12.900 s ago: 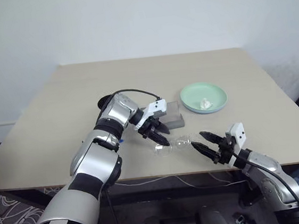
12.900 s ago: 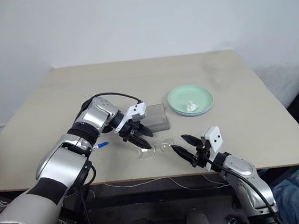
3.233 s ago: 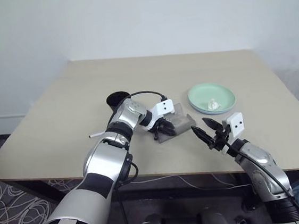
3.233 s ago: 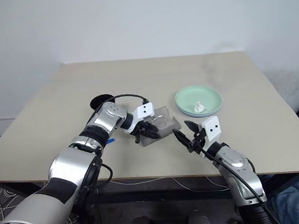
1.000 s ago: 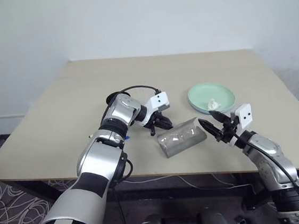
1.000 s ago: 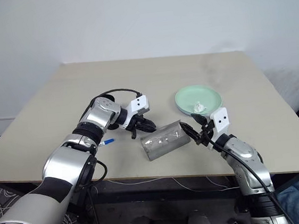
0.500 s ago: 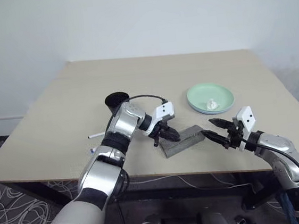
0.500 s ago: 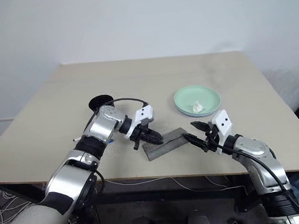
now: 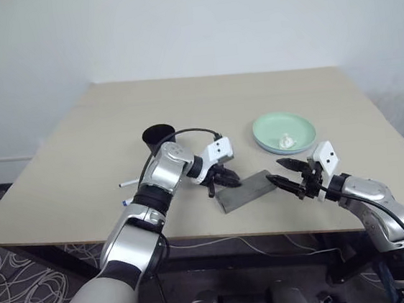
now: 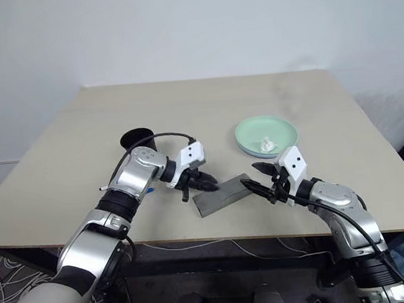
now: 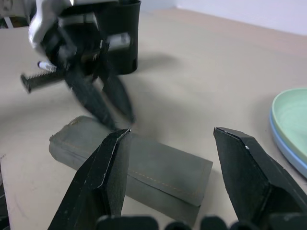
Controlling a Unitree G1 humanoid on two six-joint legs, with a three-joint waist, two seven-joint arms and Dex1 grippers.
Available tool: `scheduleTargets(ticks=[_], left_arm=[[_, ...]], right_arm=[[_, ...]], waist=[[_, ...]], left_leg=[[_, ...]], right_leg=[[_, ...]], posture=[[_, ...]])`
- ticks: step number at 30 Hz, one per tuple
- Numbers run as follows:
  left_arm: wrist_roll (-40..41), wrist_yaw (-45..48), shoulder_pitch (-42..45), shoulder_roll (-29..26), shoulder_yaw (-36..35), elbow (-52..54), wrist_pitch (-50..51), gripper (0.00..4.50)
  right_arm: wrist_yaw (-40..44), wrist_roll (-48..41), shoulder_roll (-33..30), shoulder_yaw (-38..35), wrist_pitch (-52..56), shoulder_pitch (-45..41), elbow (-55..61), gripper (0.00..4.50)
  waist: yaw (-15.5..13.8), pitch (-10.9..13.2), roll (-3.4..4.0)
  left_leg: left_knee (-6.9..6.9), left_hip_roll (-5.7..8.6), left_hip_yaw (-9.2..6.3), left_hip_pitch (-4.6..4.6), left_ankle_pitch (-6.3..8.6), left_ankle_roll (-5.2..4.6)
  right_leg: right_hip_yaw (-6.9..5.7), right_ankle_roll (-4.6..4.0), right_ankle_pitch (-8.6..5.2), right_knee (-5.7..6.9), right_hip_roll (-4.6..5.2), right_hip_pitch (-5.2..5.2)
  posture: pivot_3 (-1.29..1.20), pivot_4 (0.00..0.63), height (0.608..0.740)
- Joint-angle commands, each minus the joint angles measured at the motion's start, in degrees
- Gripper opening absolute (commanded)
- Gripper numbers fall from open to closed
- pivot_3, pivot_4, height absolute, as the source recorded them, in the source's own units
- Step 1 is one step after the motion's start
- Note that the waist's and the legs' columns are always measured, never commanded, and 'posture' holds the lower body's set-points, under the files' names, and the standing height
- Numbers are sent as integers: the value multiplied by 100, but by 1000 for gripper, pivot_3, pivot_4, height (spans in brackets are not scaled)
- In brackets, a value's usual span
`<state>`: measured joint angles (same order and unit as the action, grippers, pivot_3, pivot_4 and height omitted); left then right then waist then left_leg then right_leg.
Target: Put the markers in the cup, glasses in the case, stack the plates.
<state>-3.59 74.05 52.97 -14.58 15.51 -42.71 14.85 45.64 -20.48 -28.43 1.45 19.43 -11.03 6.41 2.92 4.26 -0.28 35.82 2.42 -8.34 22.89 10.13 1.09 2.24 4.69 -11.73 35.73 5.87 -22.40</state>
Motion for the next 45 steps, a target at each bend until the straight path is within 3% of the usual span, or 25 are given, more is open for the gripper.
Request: scheduleTargets(ticks=[1, 5, 7, 17, 24, 45], left_arm=[[319, -211, 188, -157, -433, 108, -297, 856], [465, 144, 20, -672, -531, 289, -493, 856], [368, 344, -101, -1117, -447, 381, -401, 1212], [-133, 781, -498, -2532, 108, 1324, 803, 4486], [-264, 1024, -538, -2948, 393, 1749, 1379, 4486], [-1347, 709, -33, -3112, 1008, 375, 627, 4486]], right_arm=[[85, 28, -6, 29, -98, -226, 19, 2987], [126, 88, 2, 79, -131, -362, -117, 2987], [141, 124, 4, 103, -157, -413, -176, 2987], [309, 179, 4, 226, -245, -552, -408, 2987], [356, 231, 99, 288, -298, -749, -605, 2987], [348, 391, 400, 451, -410, -994, -977, 2987]], waist=[[-2, 0, 0], [13, 0, 0], [8, 0, 0], [-4, 0, 0], [7, 2, 4], [5, 2, 4]], left_leg=[[-1, 0, 0, 0, 0, 0], [-8, -1, 6, -2, -1, -1], [-10, -2, 6, -3, -1, -1], [-9, -1, 2, -3, 0, 1], [-12, -3, 2, -3, 1, 2], [-20, -3, 4, -3, 1, 2]], right_leg=[[0, 0, 0, -1, 0, -1], [2, 9, 5, -1, -2, -6], [1, 9, 5, 0, -3, -5], [1, -2, -1, 0, -1, 0], [2, -3, -1, 4, -2, -7], [3, -3, -1, 4, -3, -13]], posture=[[0, 0, 740], [0, 0, 740], [0, 0, 740], [0, 0, 740], [0, 0, 740], [0, 0, 740]])
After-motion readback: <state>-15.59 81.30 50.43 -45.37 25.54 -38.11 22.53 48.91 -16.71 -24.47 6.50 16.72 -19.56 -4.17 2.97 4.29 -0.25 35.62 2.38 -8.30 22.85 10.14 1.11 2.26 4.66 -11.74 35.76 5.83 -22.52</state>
